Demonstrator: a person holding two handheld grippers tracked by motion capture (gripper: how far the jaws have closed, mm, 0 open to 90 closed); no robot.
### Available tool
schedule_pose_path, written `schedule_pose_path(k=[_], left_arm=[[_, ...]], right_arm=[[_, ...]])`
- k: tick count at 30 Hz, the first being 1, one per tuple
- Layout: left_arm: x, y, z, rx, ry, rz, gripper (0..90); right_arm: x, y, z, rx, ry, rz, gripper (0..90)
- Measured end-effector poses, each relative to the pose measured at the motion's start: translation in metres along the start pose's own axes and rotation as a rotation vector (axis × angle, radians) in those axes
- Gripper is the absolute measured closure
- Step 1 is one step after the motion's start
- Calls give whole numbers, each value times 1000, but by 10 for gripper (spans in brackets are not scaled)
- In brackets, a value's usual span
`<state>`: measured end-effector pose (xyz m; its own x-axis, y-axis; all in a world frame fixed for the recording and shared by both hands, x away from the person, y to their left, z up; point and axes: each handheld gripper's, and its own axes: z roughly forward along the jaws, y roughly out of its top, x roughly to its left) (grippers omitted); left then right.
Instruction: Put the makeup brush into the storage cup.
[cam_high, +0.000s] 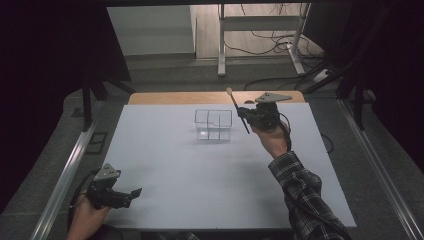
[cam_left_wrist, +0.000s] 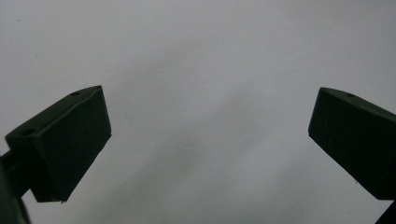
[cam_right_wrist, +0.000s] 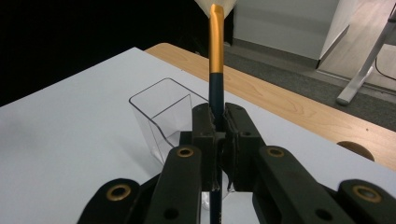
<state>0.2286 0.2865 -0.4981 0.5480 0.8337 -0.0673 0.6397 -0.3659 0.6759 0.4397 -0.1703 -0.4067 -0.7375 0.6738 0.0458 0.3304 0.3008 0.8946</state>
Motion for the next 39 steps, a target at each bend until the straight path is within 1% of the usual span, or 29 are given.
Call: schedule_pose_path(k=[8, 13, 18, 21, 25, 29, 39], left_arm=[[0, 0, 0, -4, -3, -2, 0], [0, 0, -1, -8, -7, -3, 0], [1, 0, -1, -14, -9, -12, 0], [1, 0, -1, -17, -8, -6, 0], [0, 0, -1, -17, -8, 0, 0], [0, -1, -1, -17, -8, 2, 0], [0, -1, -1, -19, -8, 3, 0]], right_arm=[[-3, 2, 8, -8, -4, 6, 836], [-3, 6, 13, -7, -7, -6, 836], [-3, 7, 19, -13, -7, -6, 836], [-4, 8, 23, -12, -11, -10, 835], [-5, 11, 28, -25, -15, -6, 836], [-6, 15, 32, -32, -20, -13, 836], [-5, 19, 45, -46, -16, -12, 836]])
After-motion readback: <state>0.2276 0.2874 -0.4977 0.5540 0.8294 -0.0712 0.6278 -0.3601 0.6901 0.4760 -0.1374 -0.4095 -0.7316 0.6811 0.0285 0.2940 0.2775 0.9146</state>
